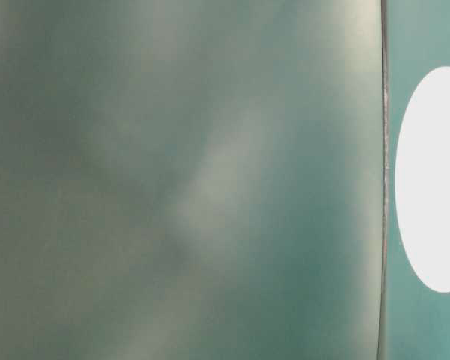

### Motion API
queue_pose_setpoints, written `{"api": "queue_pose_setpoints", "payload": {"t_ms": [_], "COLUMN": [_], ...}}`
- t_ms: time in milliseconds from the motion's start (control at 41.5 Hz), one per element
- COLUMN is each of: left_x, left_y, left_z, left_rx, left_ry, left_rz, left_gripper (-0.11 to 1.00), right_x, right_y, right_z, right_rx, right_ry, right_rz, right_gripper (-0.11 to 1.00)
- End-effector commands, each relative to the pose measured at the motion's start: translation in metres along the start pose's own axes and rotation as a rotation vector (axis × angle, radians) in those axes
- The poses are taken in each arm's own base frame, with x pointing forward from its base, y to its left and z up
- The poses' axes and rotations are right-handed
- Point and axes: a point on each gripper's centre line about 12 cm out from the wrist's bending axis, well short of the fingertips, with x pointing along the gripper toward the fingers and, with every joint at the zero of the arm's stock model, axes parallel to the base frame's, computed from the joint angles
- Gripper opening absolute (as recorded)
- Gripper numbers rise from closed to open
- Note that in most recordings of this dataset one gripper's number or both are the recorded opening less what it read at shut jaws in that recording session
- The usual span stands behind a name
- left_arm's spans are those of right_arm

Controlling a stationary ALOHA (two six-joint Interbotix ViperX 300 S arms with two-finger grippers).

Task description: Grip the spoon and scoop the red block from the bowl with right arm.

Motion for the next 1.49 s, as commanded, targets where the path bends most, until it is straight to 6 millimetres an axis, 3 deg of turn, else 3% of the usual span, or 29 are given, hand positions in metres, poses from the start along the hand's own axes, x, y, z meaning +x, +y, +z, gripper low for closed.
{"api": "queue_pose_setpoints", "payload": {"t_ms": [0, 193, 409, 602, 891, 1469], "left_x": [0.001, 0.001, 0.001, 0.001, 0.001, 0.000], "left_y": [0.001, 0.002, 0.002, 0.002, 0.002, 0.002], "left_z": [0.009, 0.004, 0.003, 0.003, 0.003, 0.000], "left_rx": [0.001, 0.002, 0.011, 0.014, 0.022, 0.038], "left_ry": [-0.005, 0.034, 0.044, 0.043, 0.048, 0.071], "left_rz": [0.008, 0.011, 0.010, 0.009, 0.009, 0.009], "left_gripper": [0.00, 0.00, 0.00, 0.00, 0.00, 0.00], "right_x": [0.003, 0.004, 0.004, 0.005, 0.011, 0.013], "right_y": [0.000, 0.000, 0.000, 0.000, 0.001, 0.031], "right_z": [0.010, 0.010, 0.010, 0.007, -0.024, -0.127], "right_rx": [0.003, 0.002, 0.008, 0.017, 0.064, 0.154], "right_ry": [-0.028, -0.026, -0.020, -0.005, 0.160, 0.229], "right_rz": [-0.002, 0.000, 0.001, 0.001, 0.000, 0.072], "right_gripper": [0.00, 0.04, 0.40, 0.56, 0.59, 0.59]}}
